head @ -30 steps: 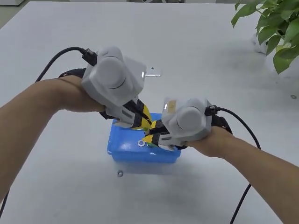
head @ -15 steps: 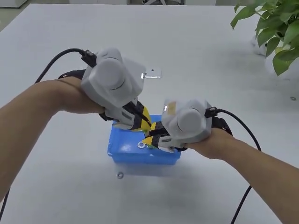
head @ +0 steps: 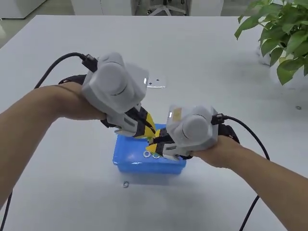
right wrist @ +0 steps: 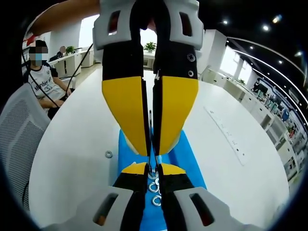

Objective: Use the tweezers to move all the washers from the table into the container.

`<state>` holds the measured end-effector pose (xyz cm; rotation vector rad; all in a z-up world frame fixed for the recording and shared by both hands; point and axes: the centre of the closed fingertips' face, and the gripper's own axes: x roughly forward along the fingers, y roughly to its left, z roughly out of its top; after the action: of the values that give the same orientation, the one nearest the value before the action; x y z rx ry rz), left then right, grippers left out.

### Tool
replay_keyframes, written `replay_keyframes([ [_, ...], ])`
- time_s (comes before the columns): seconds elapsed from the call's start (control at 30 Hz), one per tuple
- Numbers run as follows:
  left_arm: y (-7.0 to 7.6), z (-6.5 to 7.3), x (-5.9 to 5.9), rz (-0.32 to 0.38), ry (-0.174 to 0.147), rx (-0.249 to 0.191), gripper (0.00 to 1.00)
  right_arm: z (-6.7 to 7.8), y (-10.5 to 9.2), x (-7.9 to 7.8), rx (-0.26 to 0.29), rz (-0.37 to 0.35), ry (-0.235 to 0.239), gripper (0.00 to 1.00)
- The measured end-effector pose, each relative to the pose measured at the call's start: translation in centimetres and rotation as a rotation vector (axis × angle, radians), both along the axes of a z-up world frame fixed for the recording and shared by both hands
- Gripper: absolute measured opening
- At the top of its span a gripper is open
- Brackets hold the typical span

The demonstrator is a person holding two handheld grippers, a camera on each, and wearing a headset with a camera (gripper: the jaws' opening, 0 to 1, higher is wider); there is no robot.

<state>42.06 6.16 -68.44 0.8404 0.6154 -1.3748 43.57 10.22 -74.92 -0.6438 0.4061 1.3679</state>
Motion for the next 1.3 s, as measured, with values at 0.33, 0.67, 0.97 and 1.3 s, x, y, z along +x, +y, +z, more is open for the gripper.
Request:
replay_keyframes([
  [0.33, 0.7, 1.5, -1.1, 0.016, -0.023, 0.005, 0.06, 1.6, 0.9, -1.0, 0.016, 0.006, -0.025, 0.10],
  [0.67, 1.5, 2.4, -2.6, 0.042, -0.035, 0.003, 0.06, 2.6, 2.0, -2.5, 0.033, 0.022, -0.033, 0.10],
  [0.97, 2.5, 2.5, -4.0, 0.064, -0.038, 0.013, 0.06, 2.7, 3.1, -4.0, 0.045, 0.045, -0.030, 0.10],
  [1.3, 3.4, 1.7, -5.0, 0.091, -0.023, 0.011, 0.06, 1.9, 3.9, -5.2, 0.045, 0.070, -0.014, 0.11],
])
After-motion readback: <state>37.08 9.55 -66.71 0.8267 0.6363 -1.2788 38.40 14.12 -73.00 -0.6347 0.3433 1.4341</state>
